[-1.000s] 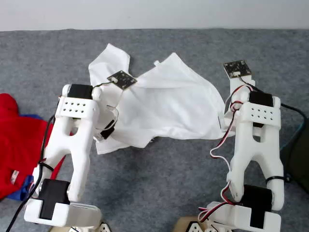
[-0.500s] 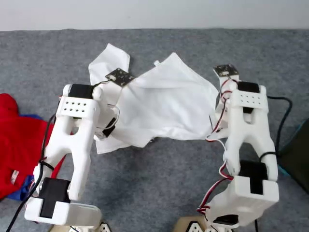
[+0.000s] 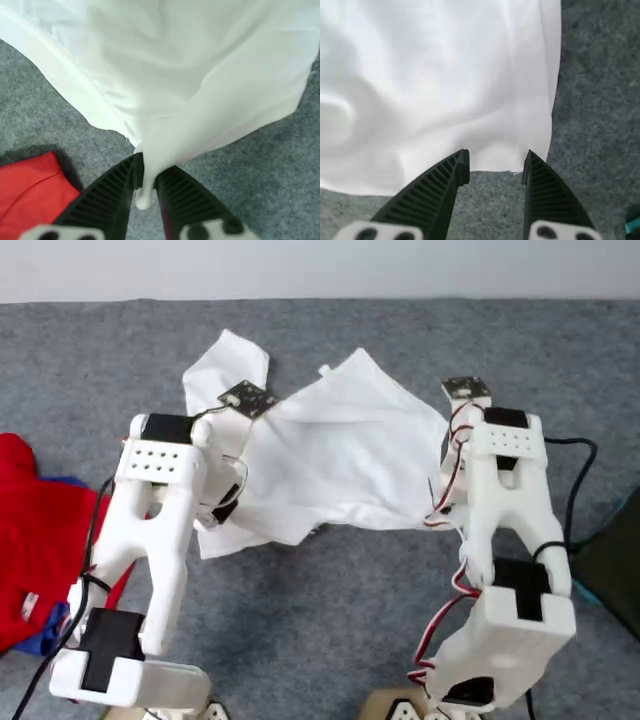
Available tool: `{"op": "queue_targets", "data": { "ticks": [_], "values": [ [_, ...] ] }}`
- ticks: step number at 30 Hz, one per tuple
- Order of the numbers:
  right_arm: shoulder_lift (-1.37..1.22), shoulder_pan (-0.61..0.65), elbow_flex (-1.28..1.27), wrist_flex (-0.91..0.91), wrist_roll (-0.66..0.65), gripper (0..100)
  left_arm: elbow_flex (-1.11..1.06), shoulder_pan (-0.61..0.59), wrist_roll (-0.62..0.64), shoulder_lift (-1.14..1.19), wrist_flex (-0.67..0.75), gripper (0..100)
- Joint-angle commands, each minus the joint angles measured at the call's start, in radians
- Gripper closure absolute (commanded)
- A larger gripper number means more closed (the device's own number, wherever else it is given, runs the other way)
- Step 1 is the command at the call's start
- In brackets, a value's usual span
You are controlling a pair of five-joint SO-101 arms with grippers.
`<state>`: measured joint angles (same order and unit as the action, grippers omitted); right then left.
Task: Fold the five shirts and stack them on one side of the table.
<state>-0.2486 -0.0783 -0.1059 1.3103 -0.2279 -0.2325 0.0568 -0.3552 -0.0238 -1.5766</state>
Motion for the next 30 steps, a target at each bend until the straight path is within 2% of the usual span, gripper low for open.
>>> {"op": "queue_targets", "data": {
  "ticks": [1,22,30],
  "values": [
    [-0.008,0.008,0.057,-0.031,0.009,81.2,0.038,-0.002,0.002,-0.005,0.008,100],
    [-0.162,-0.047,0.129,0.012,0.002,81.2,0.038,0.000,0.002,-0.005,0.002,100],
    [-0.036,-0.058,0.212,0.188,0.002,81.2,0.038,0.000,0.002,-0.005,0.002,100]
  ]
}}
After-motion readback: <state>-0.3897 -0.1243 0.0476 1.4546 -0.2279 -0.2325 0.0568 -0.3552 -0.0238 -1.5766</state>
